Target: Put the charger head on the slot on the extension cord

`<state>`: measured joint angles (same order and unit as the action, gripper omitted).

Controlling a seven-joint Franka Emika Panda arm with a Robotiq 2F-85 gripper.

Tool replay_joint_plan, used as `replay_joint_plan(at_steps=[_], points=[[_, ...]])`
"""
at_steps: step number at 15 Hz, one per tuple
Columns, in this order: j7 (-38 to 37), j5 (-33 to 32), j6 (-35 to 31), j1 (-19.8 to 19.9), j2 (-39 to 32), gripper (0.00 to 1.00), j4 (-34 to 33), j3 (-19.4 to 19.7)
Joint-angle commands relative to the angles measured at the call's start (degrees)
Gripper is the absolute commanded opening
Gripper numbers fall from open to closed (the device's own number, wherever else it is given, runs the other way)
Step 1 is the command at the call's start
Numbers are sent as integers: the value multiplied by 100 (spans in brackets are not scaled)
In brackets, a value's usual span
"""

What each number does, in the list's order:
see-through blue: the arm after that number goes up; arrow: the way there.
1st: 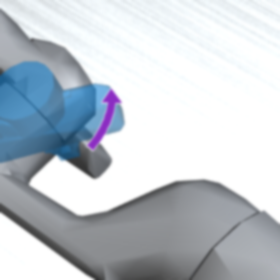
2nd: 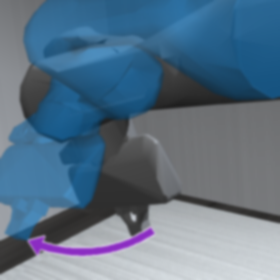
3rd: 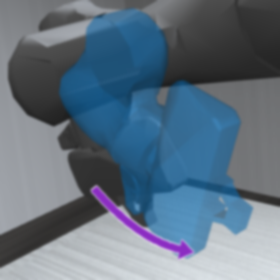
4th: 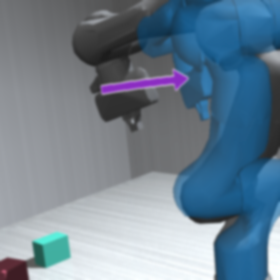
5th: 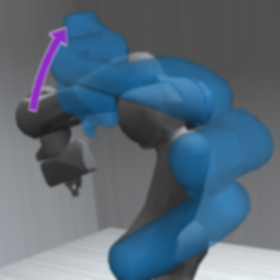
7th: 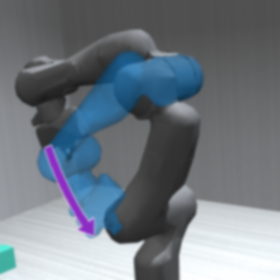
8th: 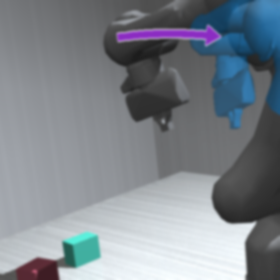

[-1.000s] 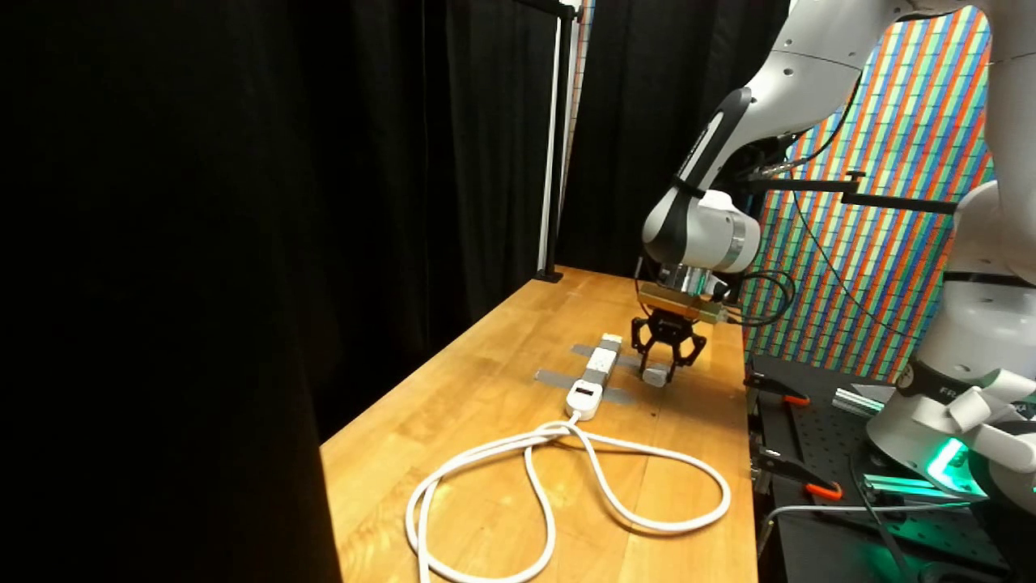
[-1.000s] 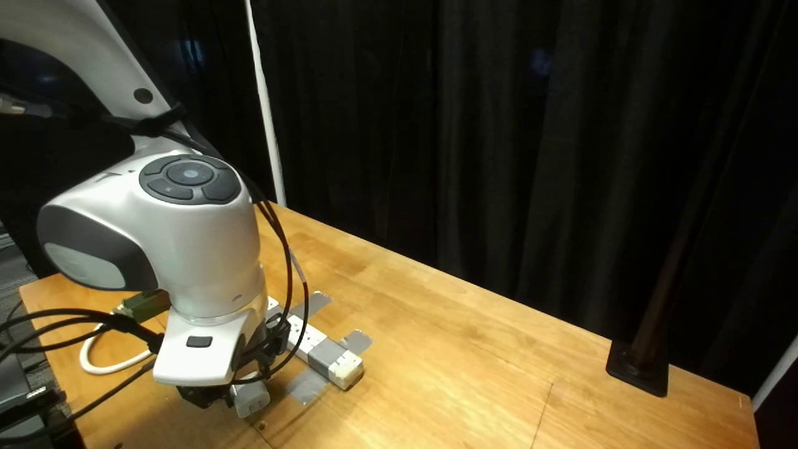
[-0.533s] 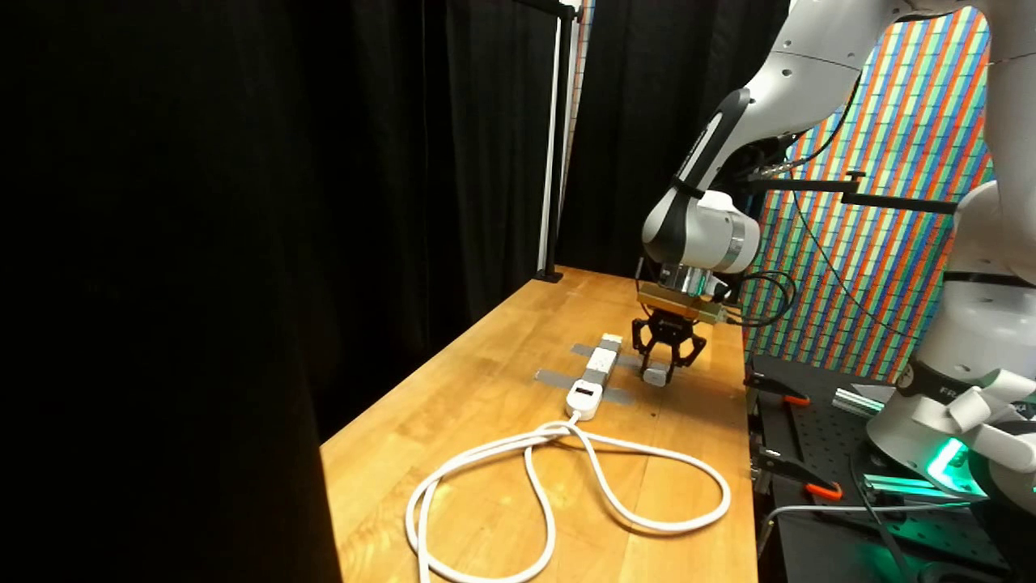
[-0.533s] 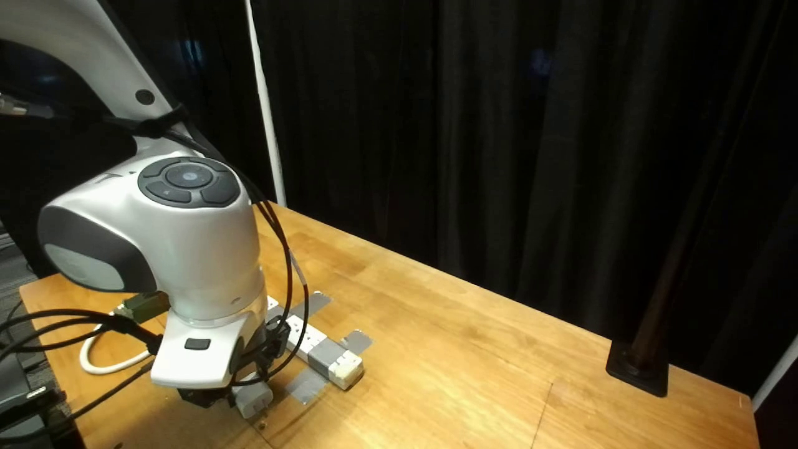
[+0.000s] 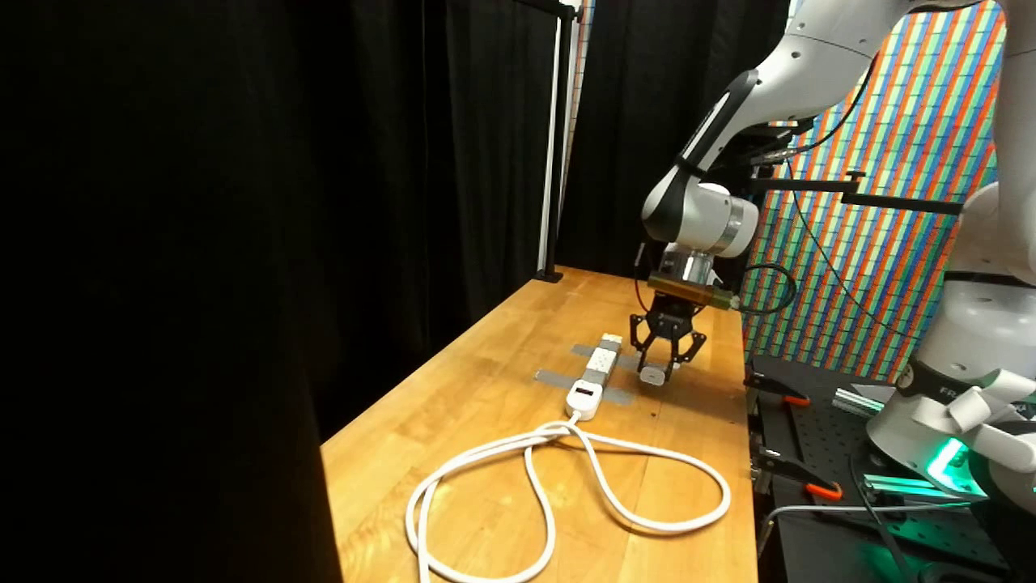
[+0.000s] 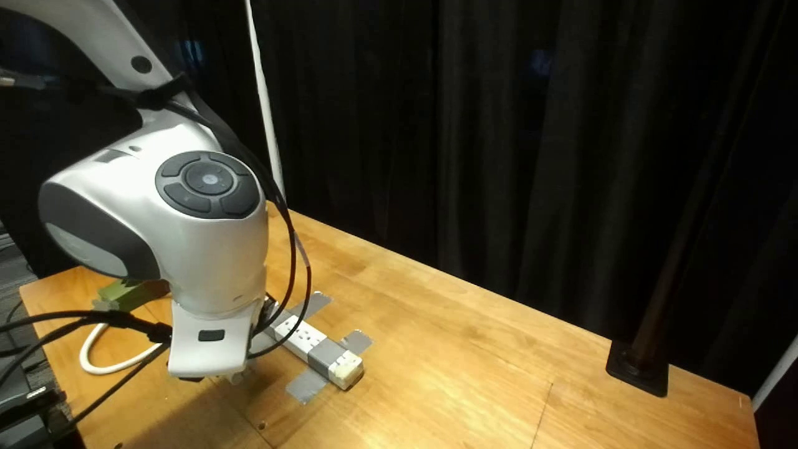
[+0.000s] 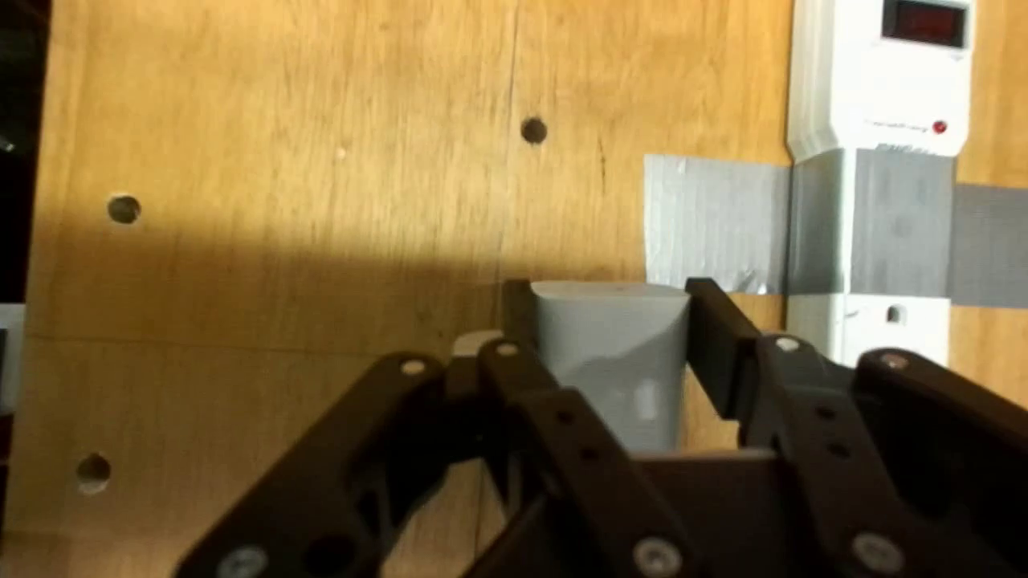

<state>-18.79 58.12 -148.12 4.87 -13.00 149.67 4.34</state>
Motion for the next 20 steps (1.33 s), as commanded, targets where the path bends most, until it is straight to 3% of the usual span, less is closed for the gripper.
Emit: replay_joint_plan(at_steps=[1,8,14,15,18,19,20], points=[[534,-94,1245,280,577,23,-98,166],[1032,293,4088,786,-200,23,-1661,532],[1351,1028,5947,1137,-1631,23,-3042,496],[1147,806,5415,910,-1070,48,-2491,652],[1319,942,5747,967,-1600,48,-2881,641],[1337,947,5765,971,-1654,23,-2924,637],[1276,894,5740,951,-1683,23,-2915,658]])
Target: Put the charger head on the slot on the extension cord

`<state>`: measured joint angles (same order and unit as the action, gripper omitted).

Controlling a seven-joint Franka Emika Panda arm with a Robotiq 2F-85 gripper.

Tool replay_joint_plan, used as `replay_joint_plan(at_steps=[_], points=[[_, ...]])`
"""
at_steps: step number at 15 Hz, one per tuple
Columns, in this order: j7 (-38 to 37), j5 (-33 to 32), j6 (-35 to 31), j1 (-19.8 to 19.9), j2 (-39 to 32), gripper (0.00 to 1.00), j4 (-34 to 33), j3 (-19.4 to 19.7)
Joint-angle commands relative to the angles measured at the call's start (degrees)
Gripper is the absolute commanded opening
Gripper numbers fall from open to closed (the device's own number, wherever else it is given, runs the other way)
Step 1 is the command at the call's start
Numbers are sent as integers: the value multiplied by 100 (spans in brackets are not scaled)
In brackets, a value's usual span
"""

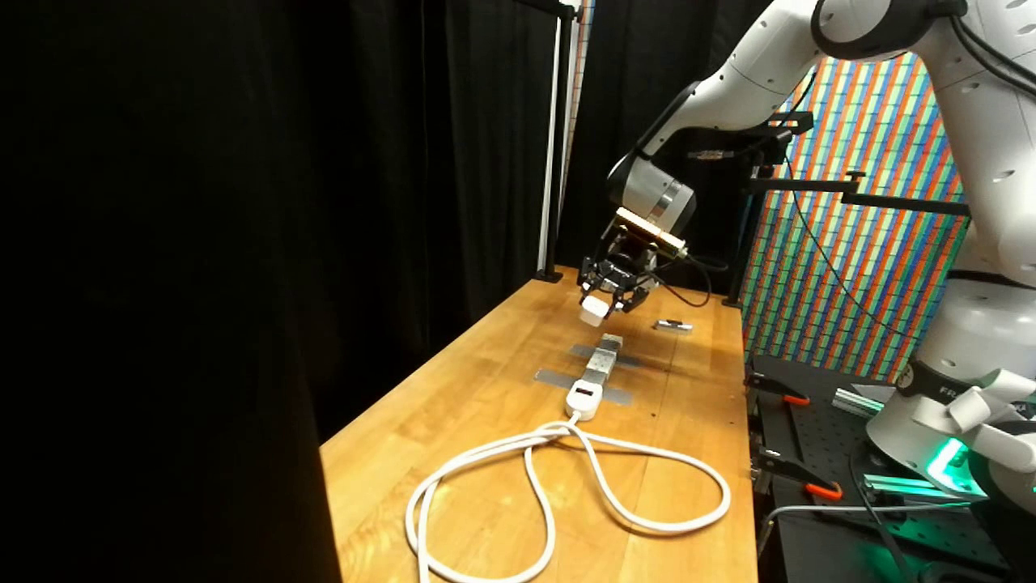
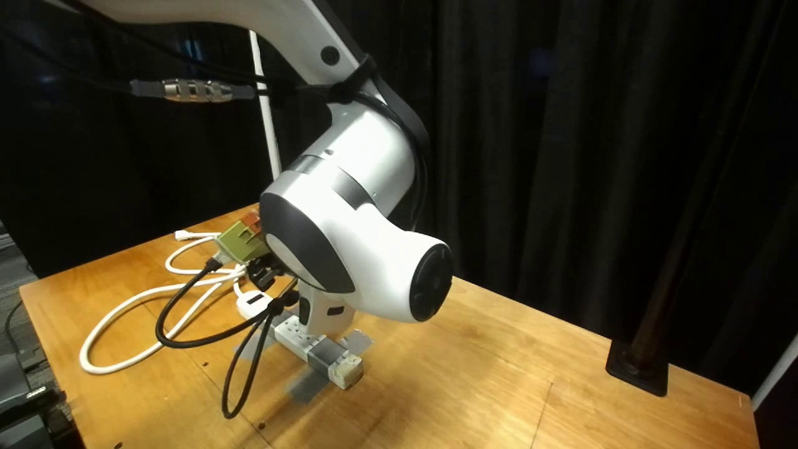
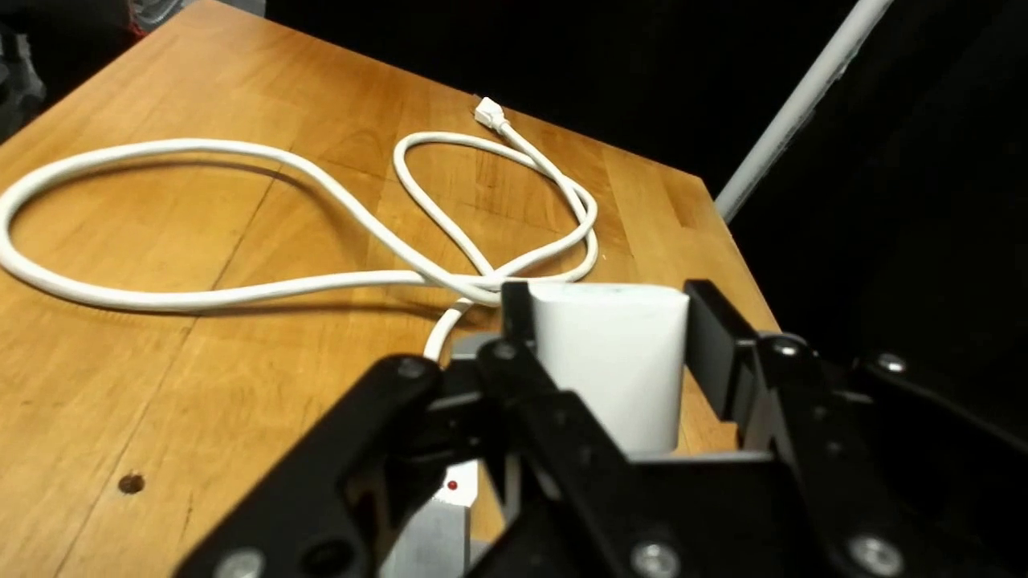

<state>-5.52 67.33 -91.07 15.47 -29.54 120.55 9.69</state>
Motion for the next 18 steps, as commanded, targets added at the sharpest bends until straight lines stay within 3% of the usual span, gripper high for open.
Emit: replay_joint_plan(at_steps=[1,6,12,18], points=[[-117,-54,-105,-146,-69,23,19,167],[-182,10,-28,-48,-581,23,-99,241],[-60,349,-1008,-65,-1149,23,-289,275],[-182,521,-865,53,-1083,23,-488,283]])
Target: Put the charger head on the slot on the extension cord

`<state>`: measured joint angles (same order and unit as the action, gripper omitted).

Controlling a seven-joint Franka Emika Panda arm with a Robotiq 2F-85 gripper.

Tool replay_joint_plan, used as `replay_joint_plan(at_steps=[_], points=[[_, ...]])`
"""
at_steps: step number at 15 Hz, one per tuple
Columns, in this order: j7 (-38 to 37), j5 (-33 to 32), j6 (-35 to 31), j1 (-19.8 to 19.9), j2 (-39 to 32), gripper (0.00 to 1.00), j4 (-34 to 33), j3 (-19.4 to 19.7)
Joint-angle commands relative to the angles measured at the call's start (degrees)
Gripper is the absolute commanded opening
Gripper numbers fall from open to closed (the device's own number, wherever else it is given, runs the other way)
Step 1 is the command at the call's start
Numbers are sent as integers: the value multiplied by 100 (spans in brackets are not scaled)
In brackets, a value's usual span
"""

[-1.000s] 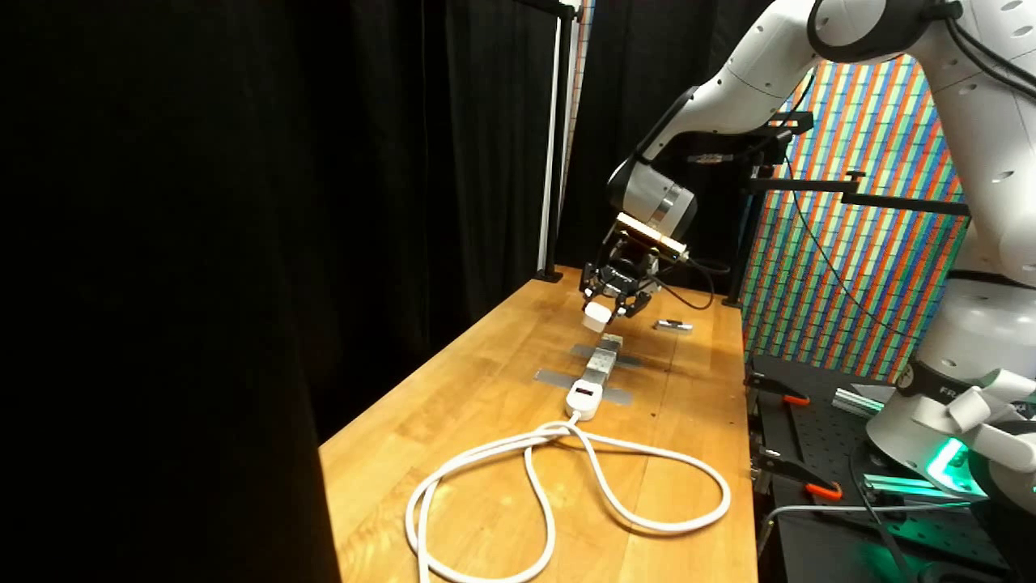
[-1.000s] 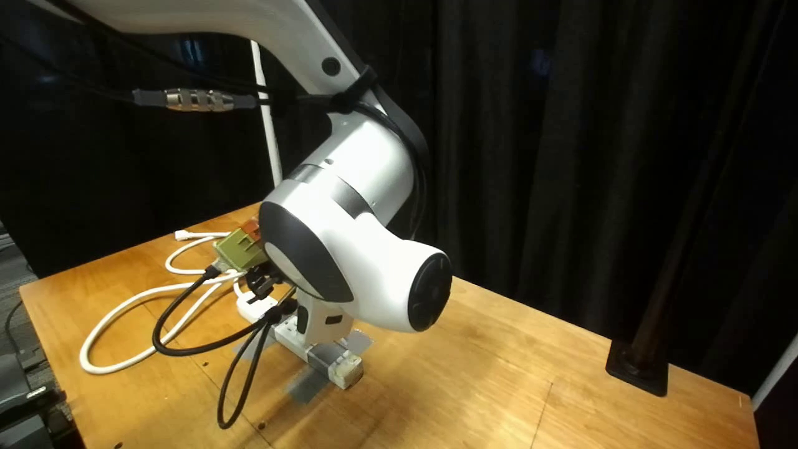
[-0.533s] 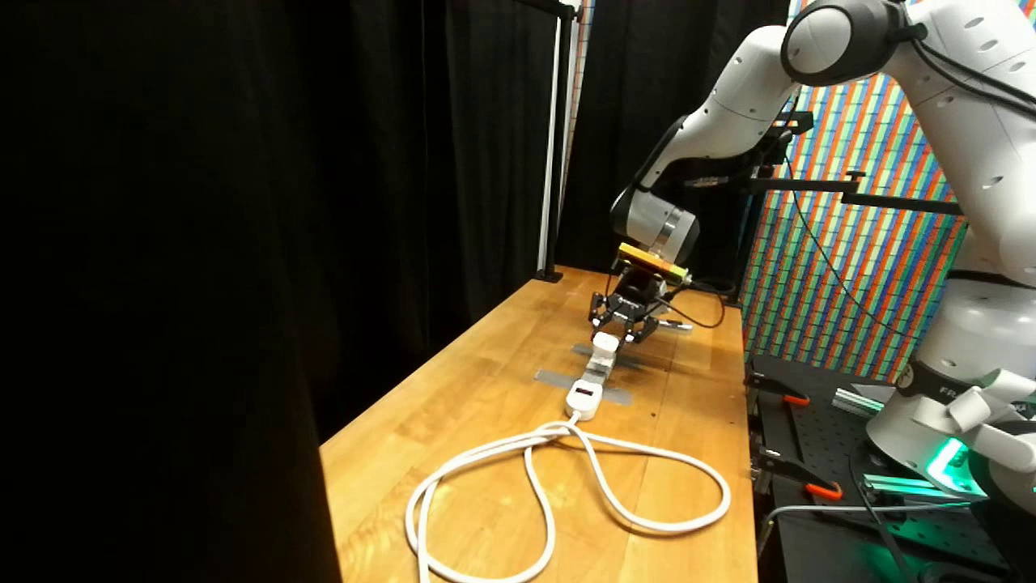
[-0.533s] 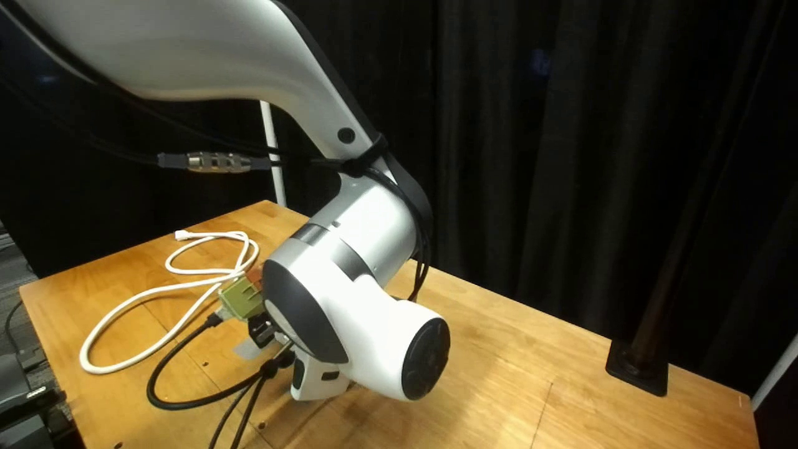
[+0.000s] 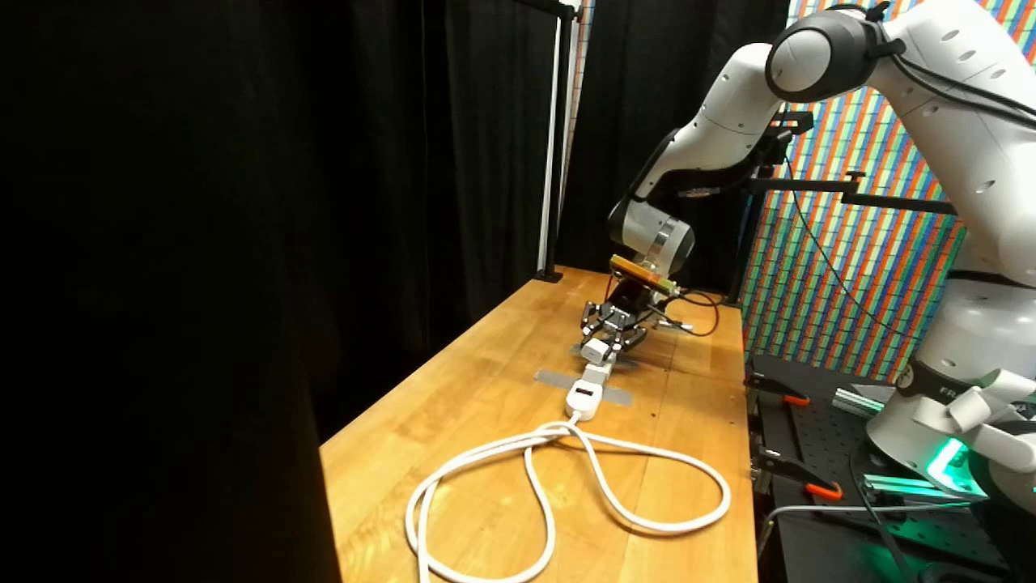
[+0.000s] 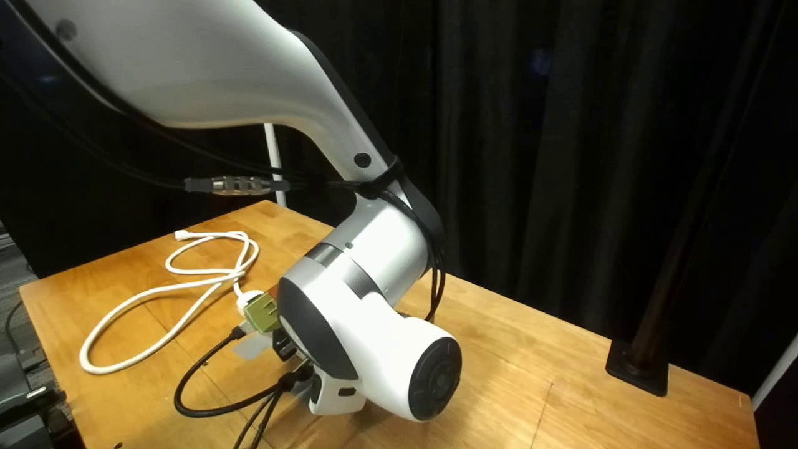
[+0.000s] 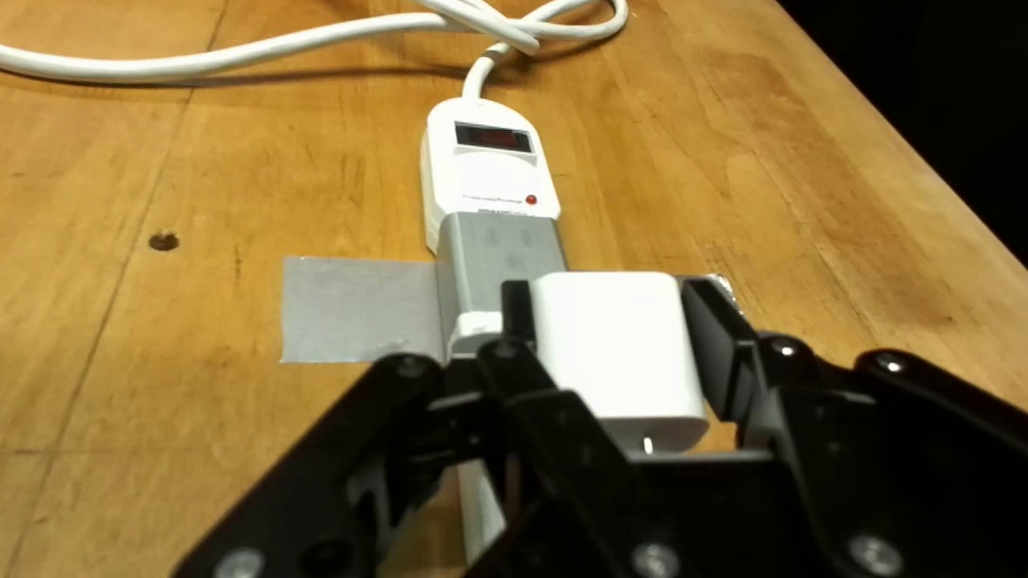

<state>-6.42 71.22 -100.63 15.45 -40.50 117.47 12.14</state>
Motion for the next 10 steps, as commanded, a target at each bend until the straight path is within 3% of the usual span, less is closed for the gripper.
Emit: replay_joint_plan(at_steps=[1,9,10], points=[[-95,165,307,153,45,23,-211,-2],[-317,628,2589,610,-10,23,-236,-61],[-303,577,2558,504,34,23,-172,26]])
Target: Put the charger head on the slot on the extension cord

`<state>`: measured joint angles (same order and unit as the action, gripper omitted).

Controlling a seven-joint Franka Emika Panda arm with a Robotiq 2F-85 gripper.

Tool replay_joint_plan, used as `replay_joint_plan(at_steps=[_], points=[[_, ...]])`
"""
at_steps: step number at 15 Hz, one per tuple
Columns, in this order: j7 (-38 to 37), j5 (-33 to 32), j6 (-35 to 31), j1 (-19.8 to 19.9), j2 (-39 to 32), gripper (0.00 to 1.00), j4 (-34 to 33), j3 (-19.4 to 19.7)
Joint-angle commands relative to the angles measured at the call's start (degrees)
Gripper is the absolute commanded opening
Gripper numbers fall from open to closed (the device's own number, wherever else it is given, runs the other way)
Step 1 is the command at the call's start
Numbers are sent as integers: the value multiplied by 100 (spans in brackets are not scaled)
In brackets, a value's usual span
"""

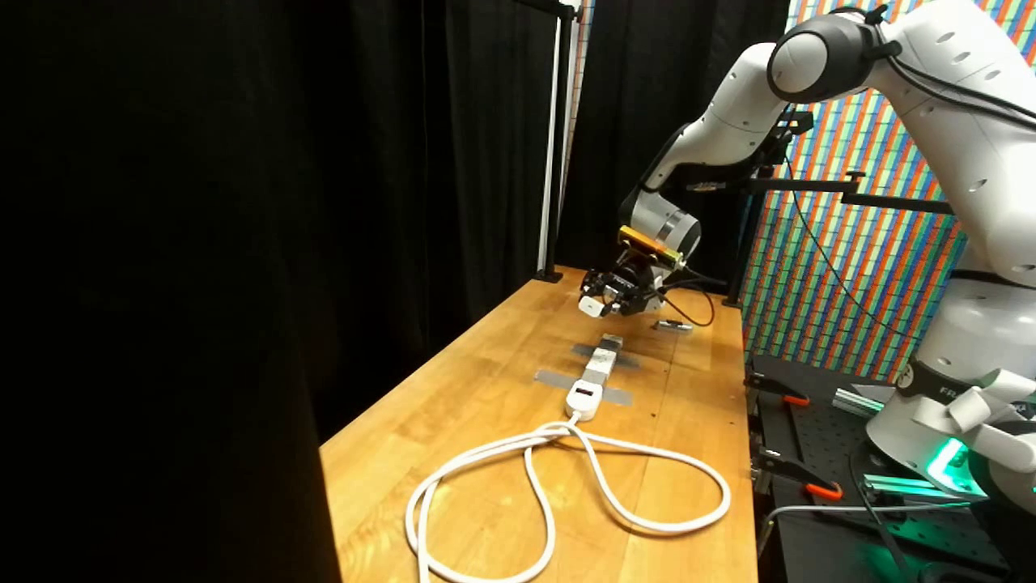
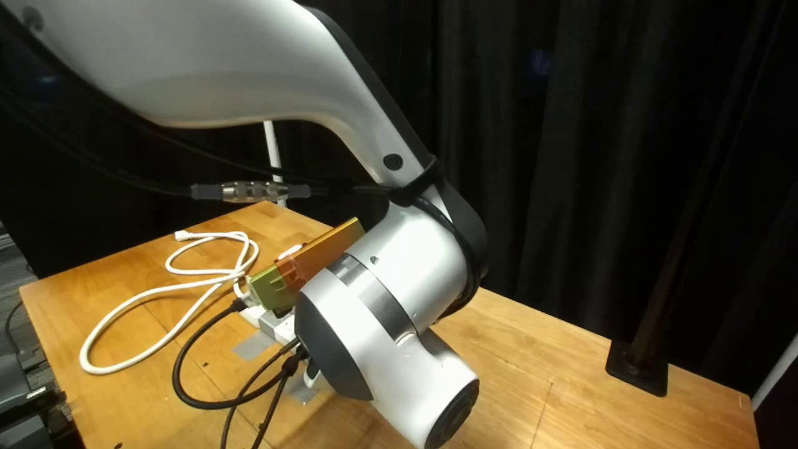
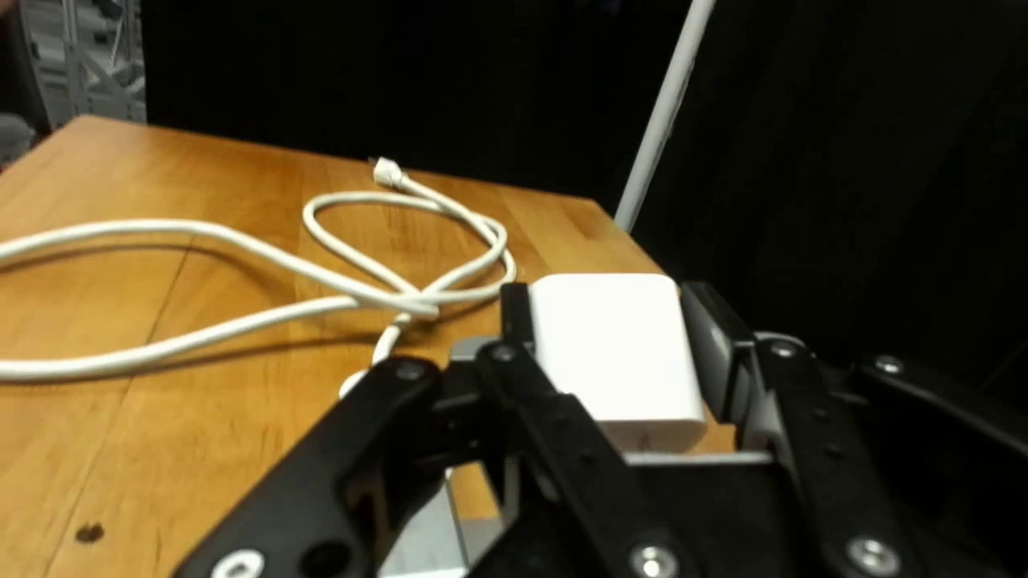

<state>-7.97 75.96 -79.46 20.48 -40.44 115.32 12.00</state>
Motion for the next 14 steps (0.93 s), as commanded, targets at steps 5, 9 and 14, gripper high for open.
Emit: replay_joint_plan(at_steps=[5,9,14], points=[[-206,-858,-716,-730,400,23,635,463],[-416,-1498,-1761,-1228,852,23,1226,594],[-690,-2051,-3532,-1621,1194,23,1786,501]])
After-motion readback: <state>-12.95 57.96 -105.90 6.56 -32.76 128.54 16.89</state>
